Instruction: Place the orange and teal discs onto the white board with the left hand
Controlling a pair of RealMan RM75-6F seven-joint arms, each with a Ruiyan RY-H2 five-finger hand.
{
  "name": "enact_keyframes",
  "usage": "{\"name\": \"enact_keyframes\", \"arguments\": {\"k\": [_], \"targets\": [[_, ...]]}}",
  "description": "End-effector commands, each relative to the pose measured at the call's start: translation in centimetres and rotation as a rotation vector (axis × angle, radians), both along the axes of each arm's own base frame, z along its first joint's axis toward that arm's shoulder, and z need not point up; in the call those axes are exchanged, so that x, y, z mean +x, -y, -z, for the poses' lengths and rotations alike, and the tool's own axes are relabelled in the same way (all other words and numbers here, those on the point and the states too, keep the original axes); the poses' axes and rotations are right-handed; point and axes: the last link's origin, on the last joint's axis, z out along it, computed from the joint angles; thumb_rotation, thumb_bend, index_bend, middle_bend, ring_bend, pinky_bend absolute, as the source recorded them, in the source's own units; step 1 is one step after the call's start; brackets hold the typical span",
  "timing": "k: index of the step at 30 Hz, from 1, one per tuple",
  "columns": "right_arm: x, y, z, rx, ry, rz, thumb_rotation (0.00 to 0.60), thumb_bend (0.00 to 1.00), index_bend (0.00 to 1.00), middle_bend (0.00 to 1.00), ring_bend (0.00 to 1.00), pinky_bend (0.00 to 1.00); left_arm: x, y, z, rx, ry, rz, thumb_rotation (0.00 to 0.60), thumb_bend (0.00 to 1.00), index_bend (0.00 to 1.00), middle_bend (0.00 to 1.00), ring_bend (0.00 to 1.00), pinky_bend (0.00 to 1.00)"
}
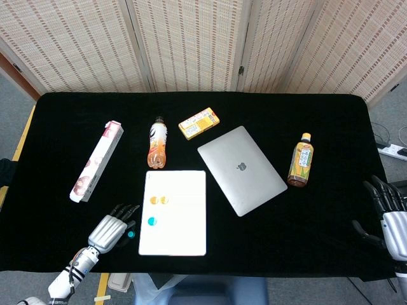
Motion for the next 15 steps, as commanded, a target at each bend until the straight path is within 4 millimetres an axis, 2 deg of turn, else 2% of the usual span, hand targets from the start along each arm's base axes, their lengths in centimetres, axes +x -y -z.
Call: {"name": "enact_keyframes", "arguments": {"k": [1, 8, 15], "targets": [[0.0, 0.0, 0.0, 0.000, -0.001, -0.001, 0.600, 0.32, 0.00, 0.00, 0.00, 0.00, 0.1, -0.1, -0.3, 0.003, 0.009, 0.001, 0.600, 0.41, 0.51, 0.08, 0.00, 0.00], [0.0, 0.0, -0.1, -0.003, -0.004, -0.001, 0.600, 0.32, 0.00, 0.00, 0.00, 0.00, 1.3, -1.0, -1.5, 0.019, 0.049, 0.018, 0.600, 0.41, 0.50, 0.08, 0.00, 0.00], [-0.2, 0.0, -0.2, -0.005, -0.001, 0.003, 0.600, 0.32, 0.00, 0.00, 0.00, 0.00, 4.7, -2.7, -1.2, 0.005, 0.081, 0.088, 0.600, 0.41, 0.50, 0.08, 0.00, 0.00]]}}
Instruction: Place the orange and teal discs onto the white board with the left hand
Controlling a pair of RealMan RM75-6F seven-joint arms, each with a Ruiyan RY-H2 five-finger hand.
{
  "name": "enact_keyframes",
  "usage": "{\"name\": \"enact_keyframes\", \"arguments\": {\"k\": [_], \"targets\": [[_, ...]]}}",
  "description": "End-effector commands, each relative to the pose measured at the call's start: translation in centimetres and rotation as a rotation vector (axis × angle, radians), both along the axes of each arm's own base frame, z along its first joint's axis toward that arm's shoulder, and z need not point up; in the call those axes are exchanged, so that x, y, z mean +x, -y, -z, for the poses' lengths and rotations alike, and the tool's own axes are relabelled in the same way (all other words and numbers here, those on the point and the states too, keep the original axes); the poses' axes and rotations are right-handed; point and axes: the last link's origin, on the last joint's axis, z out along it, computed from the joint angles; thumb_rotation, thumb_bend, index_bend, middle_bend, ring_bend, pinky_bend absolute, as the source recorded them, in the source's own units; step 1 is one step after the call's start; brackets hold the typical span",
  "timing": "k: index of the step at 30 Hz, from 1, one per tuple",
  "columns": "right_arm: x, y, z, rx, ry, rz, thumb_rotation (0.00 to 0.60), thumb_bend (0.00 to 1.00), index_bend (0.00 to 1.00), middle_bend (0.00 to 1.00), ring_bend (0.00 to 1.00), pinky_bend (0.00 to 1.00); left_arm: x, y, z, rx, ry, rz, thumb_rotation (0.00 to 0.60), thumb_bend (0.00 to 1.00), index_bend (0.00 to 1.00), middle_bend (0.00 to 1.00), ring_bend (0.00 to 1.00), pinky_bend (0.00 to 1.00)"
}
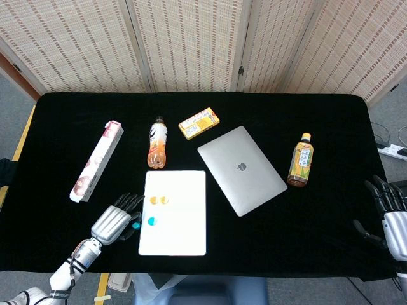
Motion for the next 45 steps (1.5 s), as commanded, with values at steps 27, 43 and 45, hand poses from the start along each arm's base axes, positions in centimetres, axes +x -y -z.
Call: {"name": "enact_keyframes", "arguments": {"k": [27, 43, 45], "targets": [[-0.8, -0.2, -0.2, -0.005, 0.006, 0.028, 0.600, 0.32, 0.00, 0.00, 0.00, 0.00, 6.0, -3.2, 5.3, -0.102, -0.038, 0.050, 0.600, 0.40, 0.48, 0.08, 0.00, 0.00], [-0.6, -0.1, -0.2, -0.007, 0.005, 0.024, 0.600, 0.32, 0.00, 0.00, 0.00, 0.00, 6.4, -3.4, 4.6, -0.049, 0.038, 0.028, 0.600, 0.38, 0.19, 0.06, 0.00, 0.00], [-0.6, 0.0, -0.3, -0.008, 0.005, 0.024, 0.600, 0.32, 0.00, 0.00, 0.00, 0.00, 6.3, -3.7, 3.6, -0.022, 0.068, 0.014, 0.600, 0.38, 0.19, 0.06, 0.00, 0.00]]}}
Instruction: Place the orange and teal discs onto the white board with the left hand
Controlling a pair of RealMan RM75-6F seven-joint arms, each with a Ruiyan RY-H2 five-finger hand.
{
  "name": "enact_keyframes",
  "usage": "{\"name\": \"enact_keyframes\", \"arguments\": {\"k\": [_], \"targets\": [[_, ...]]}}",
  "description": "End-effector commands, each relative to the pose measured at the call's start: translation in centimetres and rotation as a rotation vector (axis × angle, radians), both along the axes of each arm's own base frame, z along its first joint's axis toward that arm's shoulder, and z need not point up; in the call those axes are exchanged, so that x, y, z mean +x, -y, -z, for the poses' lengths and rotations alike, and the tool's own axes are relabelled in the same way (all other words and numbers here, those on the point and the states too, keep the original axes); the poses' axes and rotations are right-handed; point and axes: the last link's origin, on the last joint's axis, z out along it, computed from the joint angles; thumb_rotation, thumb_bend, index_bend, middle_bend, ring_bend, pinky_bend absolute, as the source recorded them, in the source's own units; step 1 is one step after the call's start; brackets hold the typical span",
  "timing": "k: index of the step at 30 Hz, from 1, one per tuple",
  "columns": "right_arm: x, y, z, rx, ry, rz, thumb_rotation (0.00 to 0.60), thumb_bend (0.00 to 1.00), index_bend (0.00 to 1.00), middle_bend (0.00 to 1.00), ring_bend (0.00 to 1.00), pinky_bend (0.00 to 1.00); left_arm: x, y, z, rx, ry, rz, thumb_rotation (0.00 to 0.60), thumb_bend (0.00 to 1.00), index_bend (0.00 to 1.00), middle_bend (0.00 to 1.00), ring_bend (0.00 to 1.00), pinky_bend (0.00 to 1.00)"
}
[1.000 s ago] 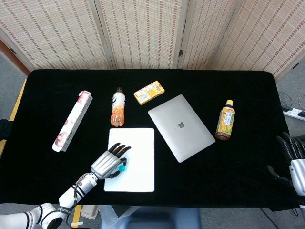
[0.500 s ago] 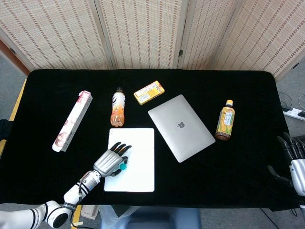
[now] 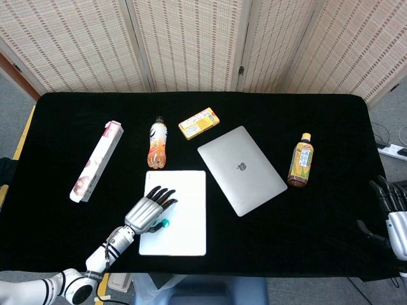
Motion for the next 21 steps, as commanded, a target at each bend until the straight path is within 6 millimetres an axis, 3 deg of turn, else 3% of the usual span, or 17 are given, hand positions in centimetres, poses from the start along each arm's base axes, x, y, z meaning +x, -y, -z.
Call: {"name": "enact_keyframes", "arguments": {"k": [1, 5, 11, 17, 21], "targets": [[0.0, 0.0, -0.1, -0.001, 0.000, 0.000, 0.600, 0.32, 0.00, 0.00, 0.00, 0.00, -0.2, -0.4, -1.7, 0.044, 0.049, -0.024, 0.600, 0.38, 0.20, 0.06, 0.00, 0.00], [0.0, 0.1, -0.3, 0.000, -0.006, 0.003, 0.600, 0.32, 0.00, 0.00, 0.00, 0.00, -1.5, -1.2, -5.0, 0.128, 0.099, -0.081, 0.600, 0.38, 0.21, 0.06, 0.00, 0.00], [-0.2, 0.2, -0.4, 0.009, -0.010, 0.015, 0.600, 0.32, 0.00, 0.00, 0.00, 0.00, -5.2, -1.3, -10.8, 0.291, 0.120, -0.192, 0.600, 0.38, 0.21, 0.06, 0.00, 0.00], [-0.3, 0.6, 0.0, 0.040, -0.010, 0.031, 0.600, 0.32, 0.00, 0.00, 0.00, 0.00, -8.8, 0.2, -14.6, 0.408, 0.122, -0.281, 0.600, 0.38, 0.23, 0.06, 0.00, 0.00], [-0.1, 0.9, 0.3, 0.056, -0.011, 0.031, 0.600, 0.32, 0.00, 0.00, 0.00, 0.00, -10.4, 1.9, -15.9, 0.454, 0.125, -0.314, 0.600, 0.38, 0.23, 0.06, 0.00, 0.00]]}}
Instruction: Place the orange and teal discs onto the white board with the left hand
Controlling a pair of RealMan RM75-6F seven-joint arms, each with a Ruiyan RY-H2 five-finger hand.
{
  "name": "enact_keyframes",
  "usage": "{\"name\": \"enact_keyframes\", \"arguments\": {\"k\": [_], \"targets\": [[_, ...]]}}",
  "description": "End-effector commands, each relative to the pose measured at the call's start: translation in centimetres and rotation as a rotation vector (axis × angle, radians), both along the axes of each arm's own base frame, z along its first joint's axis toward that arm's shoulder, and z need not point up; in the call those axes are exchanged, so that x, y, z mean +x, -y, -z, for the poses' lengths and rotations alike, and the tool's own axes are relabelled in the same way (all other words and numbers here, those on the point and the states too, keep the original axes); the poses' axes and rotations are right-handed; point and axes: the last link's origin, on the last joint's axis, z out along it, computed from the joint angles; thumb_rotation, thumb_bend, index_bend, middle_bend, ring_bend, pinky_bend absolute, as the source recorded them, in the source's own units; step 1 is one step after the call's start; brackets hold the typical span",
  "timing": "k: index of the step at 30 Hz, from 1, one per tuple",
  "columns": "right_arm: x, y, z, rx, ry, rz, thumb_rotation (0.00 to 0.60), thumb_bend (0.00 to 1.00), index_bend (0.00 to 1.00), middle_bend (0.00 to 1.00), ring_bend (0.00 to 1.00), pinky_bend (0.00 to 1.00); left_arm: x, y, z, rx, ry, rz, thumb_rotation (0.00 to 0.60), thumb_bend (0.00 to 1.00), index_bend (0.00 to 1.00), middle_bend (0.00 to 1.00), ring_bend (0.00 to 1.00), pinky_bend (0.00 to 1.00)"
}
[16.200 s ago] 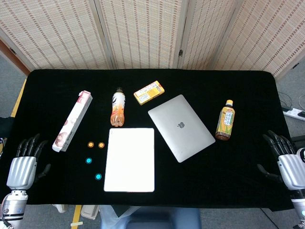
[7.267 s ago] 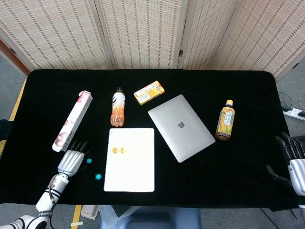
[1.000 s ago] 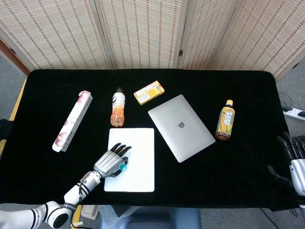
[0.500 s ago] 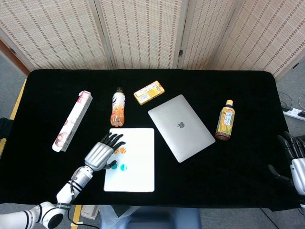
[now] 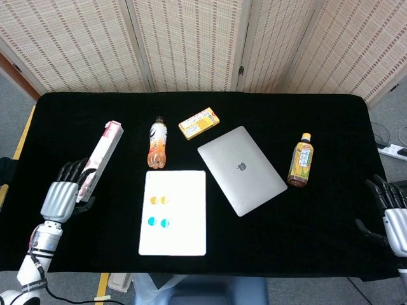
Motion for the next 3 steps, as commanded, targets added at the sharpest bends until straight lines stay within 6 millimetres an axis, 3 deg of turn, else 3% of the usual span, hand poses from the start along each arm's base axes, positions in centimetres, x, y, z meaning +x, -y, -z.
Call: {"name": "enact_keyframes", "arguments": {"k": [1, 3], "targets": [[0.15, 0.15, 0.14, 0.008, 0.002, -0.002, 0.600, 0.32, 0.00, 0.00, 0.00, 0.00, -1.25, 1.48, -1.02, 0.034, 0.005, -0.029, 0.600, 0.38, 0.23, 0.06, 0.00, 0.00], [0.32, 0.25, 0.32, 0.016, 0.015, -0.005, 0.600, 0.32, 0.00, 0.00, 0.00, 0.00, -1.75, 2.45, -1.38, 0.059, 0.000, -0.038, 0.600, 0.38, 0.23, 0.06, 0.00, 0.00]]}}
